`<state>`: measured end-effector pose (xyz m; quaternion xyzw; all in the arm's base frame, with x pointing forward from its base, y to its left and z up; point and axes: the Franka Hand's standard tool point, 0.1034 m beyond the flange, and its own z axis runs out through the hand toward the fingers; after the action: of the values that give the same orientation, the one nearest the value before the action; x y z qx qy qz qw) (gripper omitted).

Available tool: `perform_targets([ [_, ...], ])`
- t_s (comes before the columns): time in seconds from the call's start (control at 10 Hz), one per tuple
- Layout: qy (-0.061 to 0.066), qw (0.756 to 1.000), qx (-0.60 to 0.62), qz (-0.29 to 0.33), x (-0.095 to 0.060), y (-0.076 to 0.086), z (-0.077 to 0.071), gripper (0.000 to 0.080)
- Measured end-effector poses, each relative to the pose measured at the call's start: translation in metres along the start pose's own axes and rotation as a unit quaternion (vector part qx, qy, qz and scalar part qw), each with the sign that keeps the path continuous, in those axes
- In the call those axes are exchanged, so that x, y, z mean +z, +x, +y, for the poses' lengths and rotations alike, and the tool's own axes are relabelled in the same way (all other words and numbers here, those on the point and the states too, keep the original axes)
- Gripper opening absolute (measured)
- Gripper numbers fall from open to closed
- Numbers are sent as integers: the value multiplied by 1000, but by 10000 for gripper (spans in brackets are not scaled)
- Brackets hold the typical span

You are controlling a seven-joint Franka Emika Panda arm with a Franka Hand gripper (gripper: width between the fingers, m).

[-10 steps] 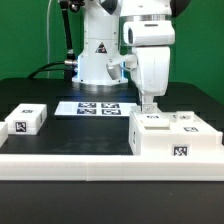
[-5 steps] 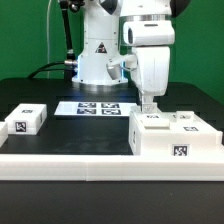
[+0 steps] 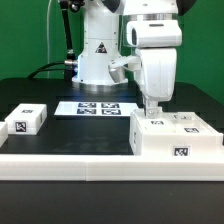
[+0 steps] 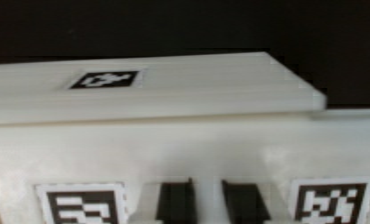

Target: Assemble cabinet

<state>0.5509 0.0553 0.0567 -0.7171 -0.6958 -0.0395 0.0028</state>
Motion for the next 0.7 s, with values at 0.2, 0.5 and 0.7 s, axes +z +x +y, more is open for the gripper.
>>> perform_targets([
  [0.2, -6, 1000, -6, 4, 0, 1, 19, 71],
  [0.5, -6, 1000, -6, 3, -1, 0, 20, 71],
  [0.7, -7, 1000, -6, 3, -1, 0, 20, 71],
])
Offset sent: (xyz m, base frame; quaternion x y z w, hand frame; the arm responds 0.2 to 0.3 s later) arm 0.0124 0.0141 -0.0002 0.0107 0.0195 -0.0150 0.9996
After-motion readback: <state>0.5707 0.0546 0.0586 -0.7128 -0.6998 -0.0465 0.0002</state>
